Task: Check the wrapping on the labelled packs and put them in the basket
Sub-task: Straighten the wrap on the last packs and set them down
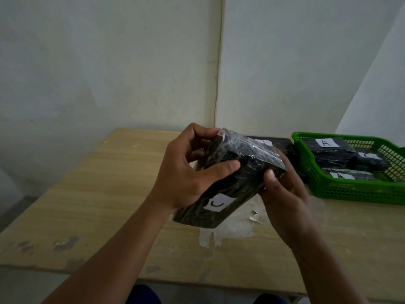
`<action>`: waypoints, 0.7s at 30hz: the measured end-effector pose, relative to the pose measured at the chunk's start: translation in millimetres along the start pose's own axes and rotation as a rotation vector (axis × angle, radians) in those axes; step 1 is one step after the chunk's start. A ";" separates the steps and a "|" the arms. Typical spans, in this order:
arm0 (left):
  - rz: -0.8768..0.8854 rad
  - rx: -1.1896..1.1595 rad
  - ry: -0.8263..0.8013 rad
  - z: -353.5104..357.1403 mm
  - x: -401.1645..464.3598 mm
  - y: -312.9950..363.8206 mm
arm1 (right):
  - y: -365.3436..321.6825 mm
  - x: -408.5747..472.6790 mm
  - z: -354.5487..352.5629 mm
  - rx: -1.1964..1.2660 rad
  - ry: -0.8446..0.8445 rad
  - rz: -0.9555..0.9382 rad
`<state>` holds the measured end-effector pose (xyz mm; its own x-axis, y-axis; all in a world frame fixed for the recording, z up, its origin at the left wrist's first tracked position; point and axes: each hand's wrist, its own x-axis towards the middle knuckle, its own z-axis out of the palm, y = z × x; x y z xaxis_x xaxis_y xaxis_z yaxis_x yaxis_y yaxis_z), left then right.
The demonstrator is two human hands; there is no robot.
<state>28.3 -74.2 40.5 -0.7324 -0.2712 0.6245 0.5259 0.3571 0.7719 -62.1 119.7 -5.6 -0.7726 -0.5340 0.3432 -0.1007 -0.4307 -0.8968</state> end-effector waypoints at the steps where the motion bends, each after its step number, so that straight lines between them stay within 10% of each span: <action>1: 0.012 0.019 0.009 0.9 0.9 0.3 | 1.0 0.5 -0.3 0.010 -0.002 0.004; 8: -0.133 -0.055 0.123 3.7 3.2 -10.4 | 2.2 3.3 9.8 -0.110 0.052 0.044; 14: -0.512 -0.280 0.359 2.2 17.3 -31.4 | 26.8 -15.9 11.2 -0.345 -0.152 0.447; 21: -0.709 -0.144 -0.049 1.1 13.7 -41.1 | 21.6 -7.9 8.2 -0.193 0.014 0.500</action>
<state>-3.8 -91.6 17.2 -0.9350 -0.3527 -0.0359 -0.0339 -0.0120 0.9994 -53.0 108.7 -25.4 -0.7641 -0.6294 -0.1415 0.1695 0.0158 -0.9854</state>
